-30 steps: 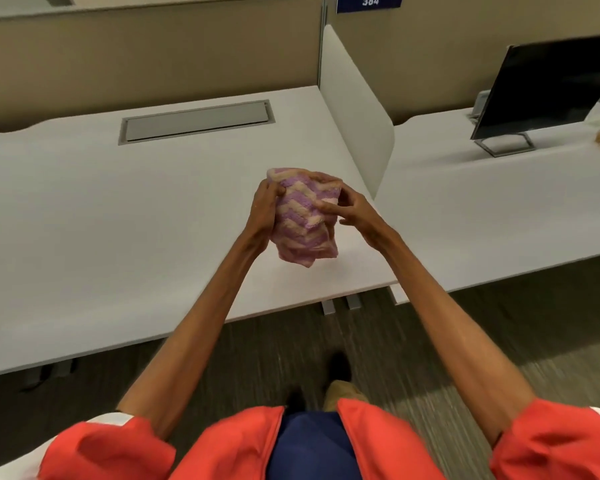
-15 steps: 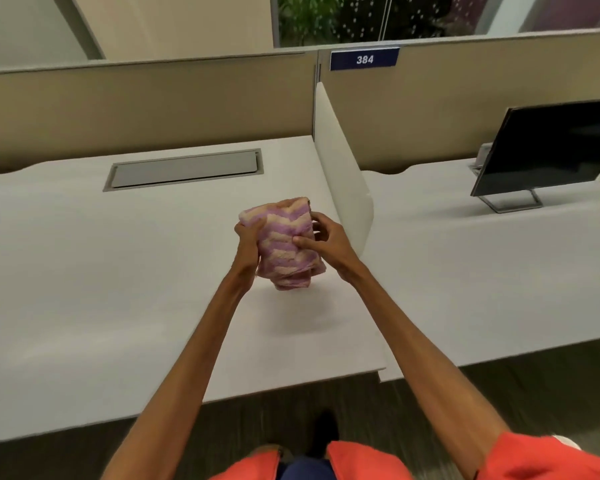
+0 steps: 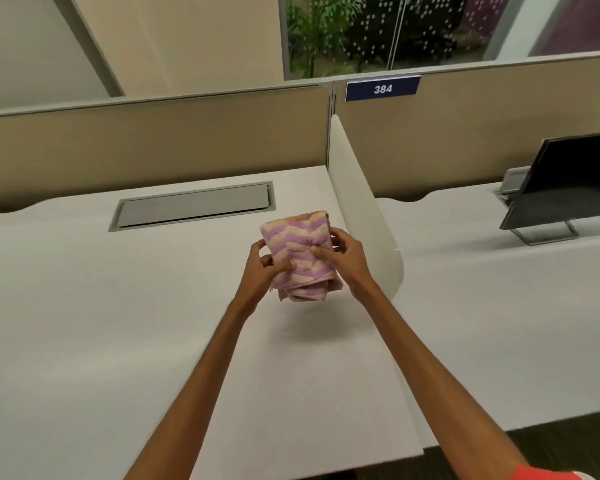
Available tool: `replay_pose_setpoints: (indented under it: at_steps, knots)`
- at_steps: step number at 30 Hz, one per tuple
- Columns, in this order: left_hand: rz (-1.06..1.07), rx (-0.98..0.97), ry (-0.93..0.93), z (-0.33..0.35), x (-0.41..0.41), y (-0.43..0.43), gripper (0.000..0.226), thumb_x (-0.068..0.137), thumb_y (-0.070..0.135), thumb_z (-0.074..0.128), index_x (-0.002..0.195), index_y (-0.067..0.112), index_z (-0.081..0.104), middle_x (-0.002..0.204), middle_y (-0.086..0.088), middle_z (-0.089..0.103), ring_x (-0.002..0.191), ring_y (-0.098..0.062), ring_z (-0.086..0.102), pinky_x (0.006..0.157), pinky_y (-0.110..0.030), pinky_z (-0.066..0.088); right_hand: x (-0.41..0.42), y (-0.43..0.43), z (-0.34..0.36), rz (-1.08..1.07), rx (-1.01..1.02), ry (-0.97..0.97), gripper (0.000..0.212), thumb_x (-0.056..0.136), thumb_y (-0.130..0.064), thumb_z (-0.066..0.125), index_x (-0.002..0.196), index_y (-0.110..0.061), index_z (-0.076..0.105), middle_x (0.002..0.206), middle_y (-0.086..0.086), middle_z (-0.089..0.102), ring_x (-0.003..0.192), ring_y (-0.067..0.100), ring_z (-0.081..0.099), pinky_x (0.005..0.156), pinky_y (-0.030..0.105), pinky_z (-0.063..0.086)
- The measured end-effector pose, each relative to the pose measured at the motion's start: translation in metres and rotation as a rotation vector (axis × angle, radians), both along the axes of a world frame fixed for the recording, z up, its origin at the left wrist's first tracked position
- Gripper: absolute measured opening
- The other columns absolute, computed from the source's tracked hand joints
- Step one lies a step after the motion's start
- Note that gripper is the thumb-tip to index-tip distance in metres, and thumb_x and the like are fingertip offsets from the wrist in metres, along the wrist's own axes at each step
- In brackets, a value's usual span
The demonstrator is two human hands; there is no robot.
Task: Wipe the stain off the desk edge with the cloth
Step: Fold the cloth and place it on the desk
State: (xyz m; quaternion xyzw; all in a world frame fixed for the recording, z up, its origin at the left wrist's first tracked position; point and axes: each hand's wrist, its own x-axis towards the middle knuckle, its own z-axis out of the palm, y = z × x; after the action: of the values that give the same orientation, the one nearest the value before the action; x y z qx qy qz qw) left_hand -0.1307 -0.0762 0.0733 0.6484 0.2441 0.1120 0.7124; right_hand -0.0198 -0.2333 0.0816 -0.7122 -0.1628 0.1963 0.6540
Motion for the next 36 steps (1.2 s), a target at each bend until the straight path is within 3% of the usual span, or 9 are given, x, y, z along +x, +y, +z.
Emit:
replay_pose_setpoints:
  at_steps: [4, 10, 15, 20, 25, 30, 36]
  knots:
    - [0.021, -0.016, 0.014, -0.011, 0.03, 0.022, 0.073, 0.079, 0.016, 0.081, 0.138, 0.015, 0.039, 0.113, -0.005, 0.07, 0.094, -0.013, 0.072, 0.066, -0.021, 0.058, 0.028, 0.025, -0.008, -0.07, -0.02, 0.039, 0.052, 0.081, -0.018, 0.079, 0.128, -0.012, 0.059, 0.115, 0.008, 0.068, 0.099, 0.023, 0.067, 0.072, 0.023, 0.06]
    - [0.112, -0.047, 0.001, -0.022, 0.073, 0.045, 0.059, 0.081, 0.022, 0.08, 0.124, 0.018, 0.04, 0.112, -0.008, 0.068, 0.095, -0.017, 0.072, 0.064, -0.019, 0.056, 0.065, 0.063, -0.016, -0.17, -0.059, 0.095, 0.062, 0.083, -0.027, 0.078, 0.135, -0.019, 0.045, 0.125, 0.012, 0.063, 0.104, 0.028, 0.068, 0.086, 0.042, 0.06]
    - [0.168, -0.023, 0.031, -0.031, 0.116, 0.067, 0.051, 0.082, 0.026, 0.079, 0.119, 0.015, 0.045, 0.117, -0.012, 0.066, 0.098, -0.021, 0.07, 0.065, -0.018, 0.058, 0.103, 0.099, -0.018, -0.232, -0.11, 0.093, 0.064, 0.083, -0.026, 0.077, 0.136, -0.018, 0.041, 0.125, 0.014, 0.063, 0.102, 0.029, 0.067, 0.086, 0.039, 0.059]
    - [0.213, 0.04, 0.076, -0.043, 0.166, 0.09, 0.055, 0.082, 0.027, 0.079, 0.123, 0.01, 0.046, 0.122, -0.015, 0.065, 0.104, -0.027, 0.068, 0.087, -0.04, 0.059, 0.149, 0.132, -0.03, -0.277, -0.187, 0.151, 0.061, 0.082, -0.027, 0.075, 0.132, -0.019, 0.042, 0.122, 0.014, 0.064, 0.104, 0.03, 0.066, 0.095, 0.048, 0.054]
    - [0.182, 0.17, 0.165, -0.058, 0.201, 0.099, 0.058, 0.084, 0.032, 0.076, 0.126, 0.009, 0.044, 0.126, -0.013, 0.061, 0.098, -0.02, 0.061, 0.074, -0.021, 0.052, 0.18, 0.153, -0.046, -0.319, -0.329, 0.168, 0.07, 0.084, -0.031, 0.072, 0.139, -0.015, 0.032, 0.127, 0.014, 0.062, 0.112, 0.034, 0.062, 0.099, 0.048, 0.05]
    - [0.113, 0.349, 0.263, -0.076, 0.208, 0.1, 0.065, 0.08, 0.029, 0.079, 0.13, 0.009, 0.042, 0.131, -0.012, 0.056, 0.116, -0.029, 0.058, 0.099, -0.042, 0.051, 0.191, 0.156, -0.067, -0.236, -0.608, 0.156, 0.07, 0.088, -0.039, 0.064, 0.139, -0.009, 0.027, 0.133, 0.016, 0.058, 0.121, 0.037, 0.055, 0.107, 0.048, 0.038]
    - [0.074, 0.421, 0.293, -0.083, 0.2, 0.098, 0.071, 0.083, 0.031, 0.076, 0.139, 0.009, 0.038, 0.141, -0.014, 0.048, 0.124, -0.032, 0.053, 0.103, -0.046, 0.049, 0.192, 0.149, -0.08, -0.176, -0.709, 0.088, 0.072, 0.091, -0.043, 0.059, 0.146, -0.011, 0.026, 0.139, 0.013, 0.056, 0.129, 0.035, 0.049, 0.109, 0.049, 0.032]
